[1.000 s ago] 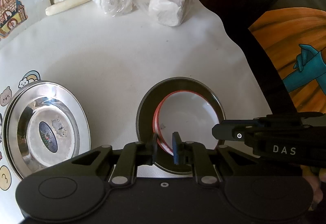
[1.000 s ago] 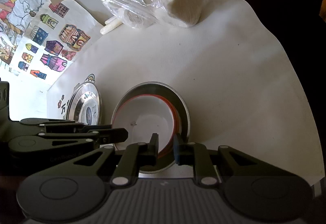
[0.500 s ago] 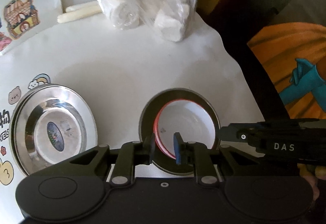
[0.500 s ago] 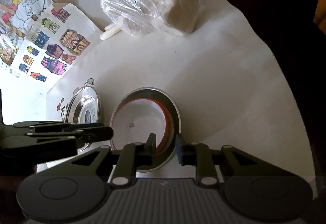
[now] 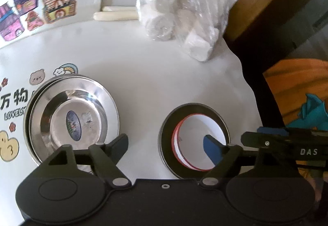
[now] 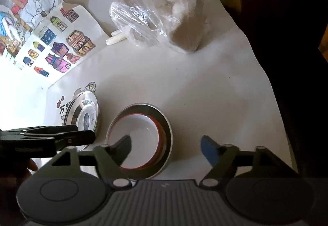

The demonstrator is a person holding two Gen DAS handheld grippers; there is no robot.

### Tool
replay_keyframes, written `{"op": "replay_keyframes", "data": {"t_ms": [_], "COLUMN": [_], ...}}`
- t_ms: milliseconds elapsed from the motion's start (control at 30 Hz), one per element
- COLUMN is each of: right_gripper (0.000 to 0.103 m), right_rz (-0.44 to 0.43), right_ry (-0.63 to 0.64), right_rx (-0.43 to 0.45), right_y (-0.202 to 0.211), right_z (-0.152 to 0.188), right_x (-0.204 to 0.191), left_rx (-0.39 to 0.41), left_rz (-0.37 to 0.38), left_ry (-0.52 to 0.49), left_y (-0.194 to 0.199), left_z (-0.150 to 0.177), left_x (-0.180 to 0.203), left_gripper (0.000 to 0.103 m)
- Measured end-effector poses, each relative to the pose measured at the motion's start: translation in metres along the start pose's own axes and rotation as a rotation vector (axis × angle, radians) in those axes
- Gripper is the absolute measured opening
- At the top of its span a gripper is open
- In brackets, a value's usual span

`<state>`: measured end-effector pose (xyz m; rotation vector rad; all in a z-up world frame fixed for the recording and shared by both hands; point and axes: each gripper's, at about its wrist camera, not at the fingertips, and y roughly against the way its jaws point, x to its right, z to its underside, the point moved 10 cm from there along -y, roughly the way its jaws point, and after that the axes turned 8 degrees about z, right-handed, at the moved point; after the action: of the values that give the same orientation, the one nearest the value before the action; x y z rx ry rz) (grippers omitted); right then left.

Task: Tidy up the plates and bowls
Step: 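Open both grippers and withdraw them from the bowl stack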

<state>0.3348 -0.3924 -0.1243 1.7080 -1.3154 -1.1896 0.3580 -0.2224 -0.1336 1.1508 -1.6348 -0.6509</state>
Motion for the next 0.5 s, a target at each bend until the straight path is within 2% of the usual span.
{"op": "replay_keyframes", "data": {"t_ms": [67,200,233,500], "right_gripper": [0.095,0.102,0.103,0.103], "right_rz": [0.000,0.016,0.024,0.087], "right_ry": [0.018,0.062,0.075,0.154], "right_rx": [-0.002,-0.004,-0.002,-0.008], "right_y": [0.000,-0.001,-0.002,-0.005], "right_z": [-0.003,-0.006,-0.006,-0.003], "right_x": [0.001,0.005,0.007,0.014], "left_rx": [0.015,0.039,0.045,0.042], "left_rz": [-0.017,-0.042,-0.046,-0.078], "left_ry": [0.025,0.075,0.092,0.178], "left_y": [0.002,0.002,0.002,0.000], "left_z": [0.001,0.005,0.008,0.032], "left_x": [-0.003,-0.011,-0.012,-0.029], "left_gripper": [0.090,0.098,0.101,0.102]}}
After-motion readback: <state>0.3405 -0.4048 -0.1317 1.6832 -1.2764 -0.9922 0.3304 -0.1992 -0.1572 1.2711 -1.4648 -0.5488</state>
